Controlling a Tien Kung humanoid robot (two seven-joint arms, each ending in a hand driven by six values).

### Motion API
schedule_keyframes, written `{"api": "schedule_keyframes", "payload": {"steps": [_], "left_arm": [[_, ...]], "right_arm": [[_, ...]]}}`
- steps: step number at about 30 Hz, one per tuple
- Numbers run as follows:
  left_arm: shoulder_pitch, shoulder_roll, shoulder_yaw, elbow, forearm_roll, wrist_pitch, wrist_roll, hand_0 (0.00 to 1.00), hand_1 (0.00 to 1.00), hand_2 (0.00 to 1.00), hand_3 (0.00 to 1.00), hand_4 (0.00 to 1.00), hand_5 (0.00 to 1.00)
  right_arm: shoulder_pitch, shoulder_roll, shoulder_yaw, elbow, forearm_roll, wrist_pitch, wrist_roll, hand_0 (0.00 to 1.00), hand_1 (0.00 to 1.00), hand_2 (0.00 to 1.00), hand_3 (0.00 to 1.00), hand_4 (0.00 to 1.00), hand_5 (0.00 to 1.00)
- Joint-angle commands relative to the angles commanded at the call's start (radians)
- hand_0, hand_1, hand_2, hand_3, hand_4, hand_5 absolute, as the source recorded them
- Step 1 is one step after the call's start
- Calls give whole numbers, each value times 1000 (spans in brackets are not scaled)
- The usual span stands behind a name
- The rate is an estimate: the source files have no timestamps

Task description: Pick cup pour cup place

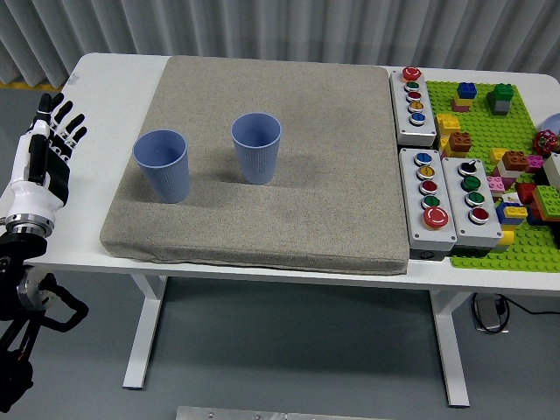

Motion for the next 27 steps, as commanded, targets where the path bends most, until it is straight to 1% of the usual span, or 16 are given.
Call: {"api": "schedule_keyframes", "payload": {"steps": [3,4,5,6,7,8,11,12,15,17,18,19,23,24,27], "left_arm": [[2,-2,7,4,25,-20,0,867,857,926,884,855,733],[3,-2,8,5,37,-31,0,867,857,926,884,855,733],[3,-3,7,8,56,-54,-1,867,857,926,884,855,733],[3,-3,7,9,61,-62,-1,883,876,971,976,956,571],[3,-1,4,11,73,-89,2,883,876,971,976,956,571],[3,-1,3,12,77,-104,4,883,876,971,976,956,571],[4,2,-10,16,138,-158,13,883,876,971,976,956,571],[4,2,-12,17,154,-166,15,946,945,998,998,979,412],[2,5,-19,22,210,-187,19,946,945,998,998,979,412],[3,8,-21,24,238,-193,21,946,945,998,998,979,412],[3,9,-23,26,250,-196,21,963,961,998,998,974,356],[4,11,-26,31,264,-204,24,963,961,998,998,974,356],[9,18,-26,40,325,-211,31,963,961,998,998,974,356],[11,21,-24,40,342,-212,33,975,972,998,998,971,342],[20,26,-16,36,367,-215,36,975,972,998,998,971,342]], "right_arm": [[1,0,0,0,-1,0,0,697,679,613,615,2,339],[1,0,0,0,-1,0,0,697,679,613,615,2,339],[1,0,0,0,1,0,-1,697,679,613,615,2,339],[1,0,0,0,1,-1,-1,696,679,613,615,2,339],[2,0,1,0,-1,-1,-1,696,679,613,615,2,339],[2,0,1,0,-1,-1,-1,696,679,613,615,2,339],[3,1,2,0,-2,-1,-1,696,679,613,615,2,339],[4,1,2,0,-2,-1,-1,696,679,613,615,2,339],[6,1,2,0,-1,-1,-1,696,679,613,615,2,339],[7,1,2,0,-1,-2,-1,696,679,613,615,2,339],[7,1,2,0,0,-2,-1,696,678,613,614,2,338],[7,2,2,0,-1,-2,-2,696,678,613,614,2,338],[7,2,2,0,-2,-3,-3,696,678,613,614,2,338],[7,2,3,0,-4,-2,-3,695,677,611,614,2,337],[7,2,3,0,-6,-2,-4,695,677,611,614,2,337]]}}
